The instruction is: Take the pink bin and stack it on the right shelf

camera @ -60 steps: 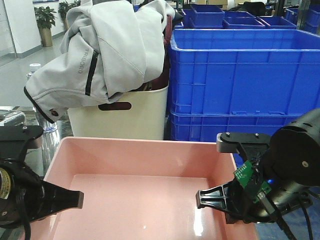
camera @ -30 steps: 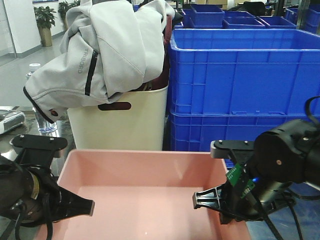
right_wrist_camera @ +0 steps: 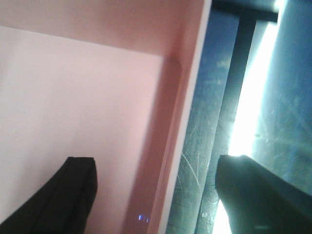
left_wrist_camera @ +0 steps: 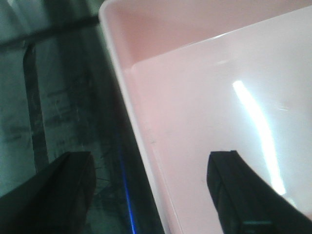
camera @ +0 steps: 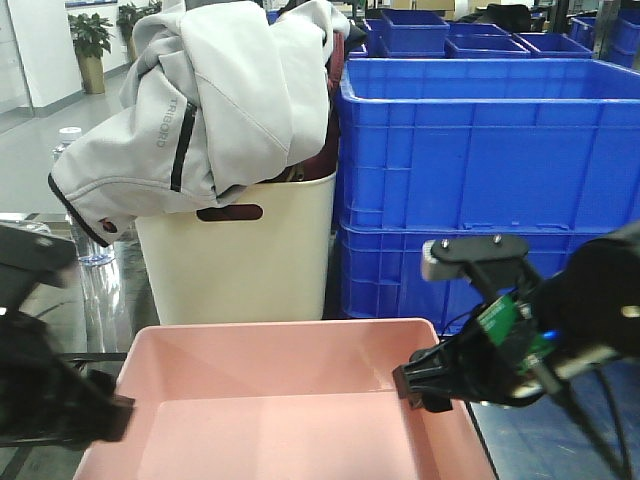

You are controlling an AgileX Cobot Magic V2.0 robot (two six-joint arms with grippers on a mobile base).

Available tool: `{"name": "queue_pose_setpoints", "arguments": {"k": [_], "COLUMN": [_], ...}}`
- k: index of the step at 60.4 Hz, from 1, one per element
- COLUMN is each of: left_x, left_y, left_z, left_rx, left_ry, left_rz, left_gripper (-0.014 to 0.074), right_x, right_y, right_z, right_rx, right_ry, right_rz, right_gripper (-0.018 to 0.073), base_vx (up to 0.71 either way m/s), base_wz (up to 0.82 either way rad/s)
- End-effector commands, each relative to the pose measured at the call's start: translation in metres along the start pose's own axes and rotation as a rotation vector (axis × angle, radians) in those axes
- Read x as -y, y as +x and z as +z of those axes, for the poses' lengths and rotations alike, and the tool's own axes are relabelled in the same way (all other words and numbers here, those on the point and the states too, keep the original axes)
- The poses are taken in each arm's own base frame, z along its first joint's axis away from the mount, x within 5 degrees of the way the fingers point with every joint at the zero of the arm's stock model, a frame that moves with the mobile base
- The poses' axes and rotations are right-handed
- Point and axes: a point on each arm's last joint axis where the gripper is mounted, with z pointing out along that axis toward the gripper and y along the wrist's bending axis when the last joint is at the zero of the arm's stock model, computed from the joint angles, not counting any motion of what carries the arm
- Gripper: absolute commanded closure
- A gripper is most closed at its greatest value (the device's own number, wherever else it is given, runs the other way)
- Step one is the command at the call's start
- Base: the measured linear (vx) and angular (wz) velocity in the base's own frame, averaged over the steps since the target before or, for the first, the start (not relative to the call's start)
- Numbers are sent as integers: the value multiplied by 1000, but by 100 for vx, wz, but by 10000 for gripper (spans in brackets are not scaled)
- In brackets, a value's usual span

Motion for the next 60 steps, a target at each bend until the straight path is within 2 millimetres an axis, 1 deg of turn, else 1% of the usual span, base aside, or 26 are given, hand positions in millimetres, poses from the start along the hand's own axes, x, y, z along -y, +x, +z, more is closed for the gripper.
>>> {"name": "queue_pose_setpoints", "arguments": {"k": [1, 4, 5, 7, 11, 14, 20, 25, 31, 36, 40, 46, 53, 60], "left_x": [-1, -2, -1, -1, 0, 0, 1, -1, -4, -5, -5, -4, -3, -3], "left_y": [-1, 8, 11, 18, 34, 50, 80, 102, 126, 141, 150, 158, 163, 164], "left_z": [-48, -67, -70, -77, -87, -90, -93, -93, -87, -79, -71, -60, -53, -52], "left_rx": [173, 216, 225, 244, 285, 316, 380, 435, 473, 466, 448, 415, 384, 374], "left_ry": [86, 127, 147, 178, 229, 270, 336, 359, 359, 357, 357, 356, 354, 355], "left_rz": [94, 130, 134, 149, 176, 176, 167, 156, 151, 150, 150, 149, 151, 152], "left_gripper": [27, 40, 43, 52, 67, 80, 103, 121, 145, 169, 209, 307, 430, 509], "right_x": [-4, -6, -6, -7, -4, -1, 7, 13, 20, 24, 26, 29, 30, 31], "right_y": [-4, 2, 4, 11, 28, 48, 86, 114, 147, 169, 183, 198, 206, 208], "right_z": [-49, -65, -72, -79, -88, -91, -96, -99, -100, -99, -97, -92, -89, -88], "right_rx": [169, 196, 220, 248, 281, 282, 279, 281, 296, 307, 311, 312, 304, 284], "right_ry": [-30, -42, -46, -54, -62, -63, -63, -63, -63, -65, -66, -66, -63, -59], "right_rz": [-116, -161, -170, -186, -197, -209, -214, -214, -213, -211, -211, -211, -213, -214], "right_gripper": [-15, -15, -15, -15, -15, -15, -13, -5, 15, 46, 95, 214, 371, 492], "base_vx": [0, 0, 0, 0, 0, 0, 0, 0, 0, 0, 0, 0, 0, 0], "base_wz": [0, 0, 0, 0, 0, 0, 0, 0, 0, 0, 0, 0, 0, 0]}}
